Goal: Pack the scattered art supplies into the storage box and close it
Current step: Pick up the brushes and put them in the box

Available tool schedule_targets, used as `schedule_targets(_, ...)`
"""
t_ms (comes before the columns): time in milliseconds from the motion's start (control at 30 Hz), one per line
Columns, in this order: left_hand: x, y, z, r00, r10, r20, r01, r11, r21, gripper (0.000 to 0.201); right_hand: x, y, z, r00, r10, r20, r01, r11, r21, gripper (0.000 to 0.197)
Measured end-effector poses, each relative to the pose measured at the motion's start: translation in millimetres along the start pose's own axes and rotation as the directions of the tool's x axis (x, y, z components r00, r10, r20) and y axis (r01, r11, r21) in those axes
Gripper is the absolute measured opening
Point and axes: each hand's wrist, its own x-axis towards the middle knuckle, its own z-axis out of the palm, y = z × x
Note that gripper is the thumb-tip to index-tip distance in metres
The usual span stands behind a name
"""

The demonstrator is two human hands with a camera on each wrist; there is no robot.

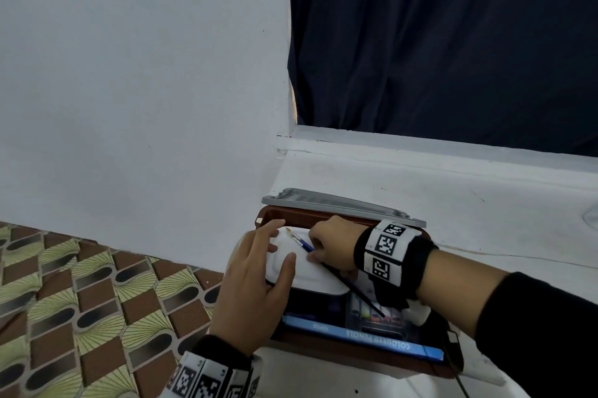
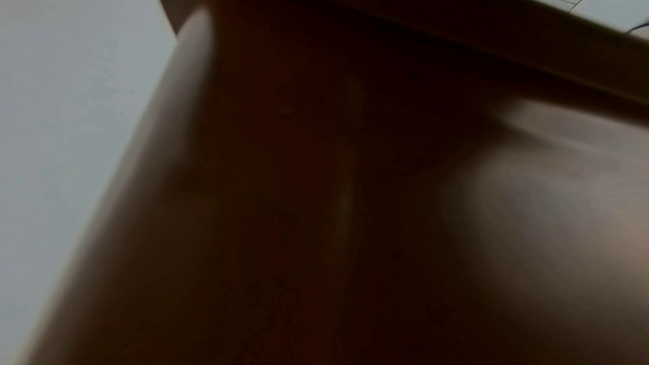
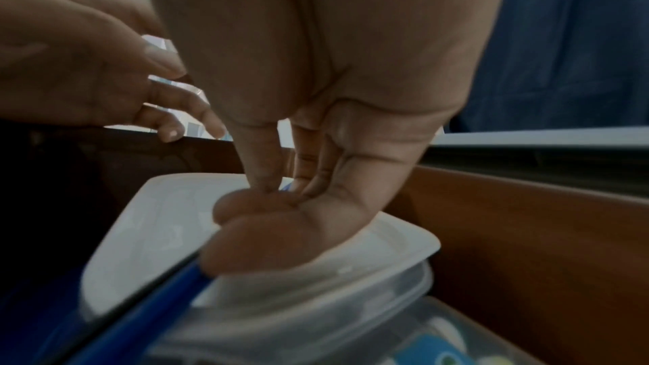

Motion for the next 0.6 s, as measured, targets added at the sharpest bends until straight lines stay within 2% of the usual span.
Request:
schedule_targets(100,0,0,0,1.0,0.0,-0.019,-0.001,1.0,-0.013,0.04,5,-3,0,0.999,-0.031,-0.033,0.032,0.998,0.054,0.031)
schedule_targets(233,0,-2,0,1.0,0.007,-0.025,-0.007,1.0,-0.01,0.035,12,-9,1,0.998,-0.046,-0.048,0.047,0.999,0.026,0.03)
schedule_targets(600,0,-4,0,0.999,0.021,-0.044,-0.022,1.0,-0.017,0.028,9,-9,-1,0.996,-0.029,-0.081,0.034,0.998,0.061,0.029)
